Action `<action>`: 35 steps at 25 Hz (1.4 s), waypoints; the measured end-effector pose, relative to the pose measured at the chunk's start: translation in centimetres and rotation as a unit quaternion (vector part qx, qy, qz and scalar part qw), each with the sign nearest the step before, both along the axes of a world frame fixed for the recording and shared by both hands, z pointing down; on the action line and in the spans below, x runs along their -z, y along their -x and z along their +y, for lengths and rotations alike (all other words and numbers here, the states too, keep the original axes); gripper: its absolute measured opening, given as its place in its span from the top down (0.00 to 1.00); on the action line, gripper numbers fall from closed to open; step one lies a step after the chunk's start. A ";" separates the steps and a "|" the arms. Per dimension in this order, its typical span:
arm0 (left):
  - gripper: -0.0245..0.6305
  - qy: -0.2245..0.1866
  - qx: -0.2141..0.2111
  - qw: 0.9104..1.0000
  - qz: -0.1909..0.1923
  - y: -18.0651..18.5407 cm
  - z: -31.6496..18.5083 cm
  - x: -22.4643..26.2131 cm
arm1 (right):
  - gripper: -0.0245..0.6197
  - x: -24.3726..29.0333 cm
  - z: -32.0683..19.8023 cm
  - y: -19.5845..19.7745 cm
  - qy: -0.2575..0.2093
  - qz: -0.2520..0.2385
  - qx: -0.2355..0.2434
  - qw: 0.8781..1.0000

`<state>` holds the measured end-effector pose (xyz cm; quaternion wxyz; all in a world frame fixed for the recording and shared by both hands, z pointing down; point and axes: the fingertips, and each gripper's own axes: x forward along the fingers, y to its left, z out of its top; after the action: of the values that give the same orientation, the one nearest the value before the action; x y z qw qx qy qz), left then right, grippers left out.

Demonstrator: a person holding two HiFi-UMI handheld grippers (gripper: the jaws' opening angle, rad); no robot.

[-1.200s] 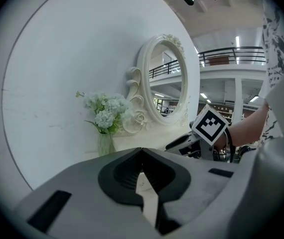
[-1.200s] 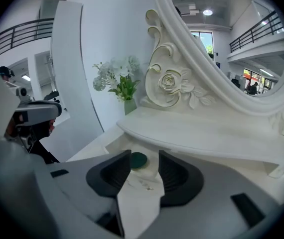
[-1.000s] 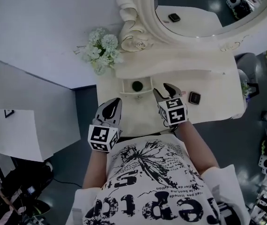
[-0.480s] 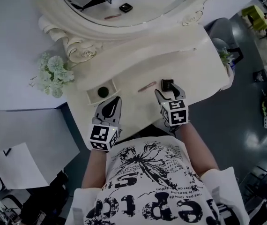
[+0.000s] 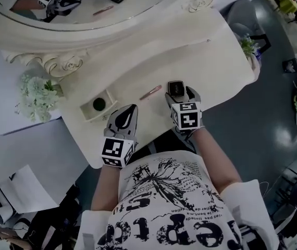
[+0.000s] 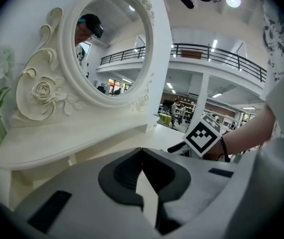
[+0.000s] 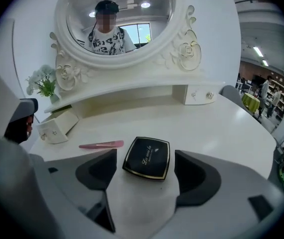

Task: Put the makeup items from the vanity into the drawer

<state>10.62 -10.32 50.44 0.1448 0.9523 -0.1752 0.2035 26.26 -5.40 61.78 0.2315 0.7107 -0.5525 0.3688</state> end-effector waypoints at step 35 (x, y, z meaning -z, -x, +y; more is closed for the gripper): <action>0.93 -0.053 0.122 0.991 0.005 10.2 -3.6 4.3 | 0.44 7.4 -7.6 11.1 -0.059 -0.014 0.174 0.983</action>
<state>0.38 -13.93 46.17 0.1186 0.9310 -0.3003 0.1702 15.15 -12.99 54.36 0.2424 0.6109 -0.6917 0.2992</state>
